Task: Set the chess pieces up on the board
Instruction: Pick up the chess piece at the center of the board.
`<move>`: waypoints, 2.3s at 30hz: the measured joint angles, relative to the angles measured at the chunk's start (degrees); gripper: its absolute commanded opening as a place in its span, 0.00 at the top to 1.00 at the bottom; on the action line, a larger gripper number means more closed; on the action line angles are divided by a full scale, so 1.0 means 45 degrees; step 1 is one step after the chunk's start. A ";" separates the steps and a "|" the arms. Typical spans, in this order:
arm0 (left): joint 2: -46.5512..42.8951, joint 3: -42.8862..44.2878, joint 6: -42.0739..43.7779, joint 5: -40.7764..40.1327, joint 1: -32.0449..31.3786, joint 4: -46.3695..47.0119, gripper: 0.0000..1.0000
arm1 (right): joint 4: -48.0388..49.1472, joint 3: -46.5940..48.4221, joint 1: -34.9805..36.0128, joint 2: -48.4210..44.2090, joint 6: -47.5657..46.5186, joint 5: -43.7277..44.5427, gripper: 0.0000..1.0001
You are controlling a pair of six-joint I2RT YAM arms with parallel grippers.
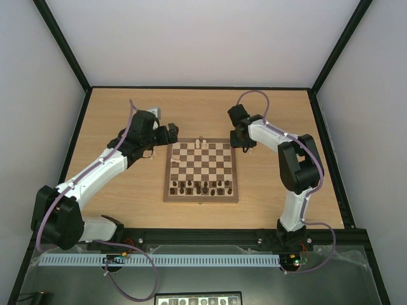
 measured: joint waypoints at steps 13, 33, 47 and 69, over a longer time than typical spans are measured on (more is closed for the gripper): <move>0.0661 -0.0121 -0.0126 -0.0248 0.1273 0.0223 0.01 | 0.0287 0.0359 0.0287 -0.1627 0.0049 -0.0675 0.49; 0.4250 0.2259 0.0000 -0.1685 0.1987 0.0194 0.00 | -0.0437 0.2594 -0.0763 0.0010 -0.0194 0.0214 0.55; 0.4017 0.2171 0.0141 -0.1613 0.1987 0.0282 0.01 | -0.0403 0.0622 -0.1588 0.0010 -0.0141 0.0714 0.61; 0.3793 0.2045 0.0291 -0.1588 0.1996 0.0301 0.00 | -0.0141 0.0559 -0.1919 0.0597 -0.0141 0.0126 0.71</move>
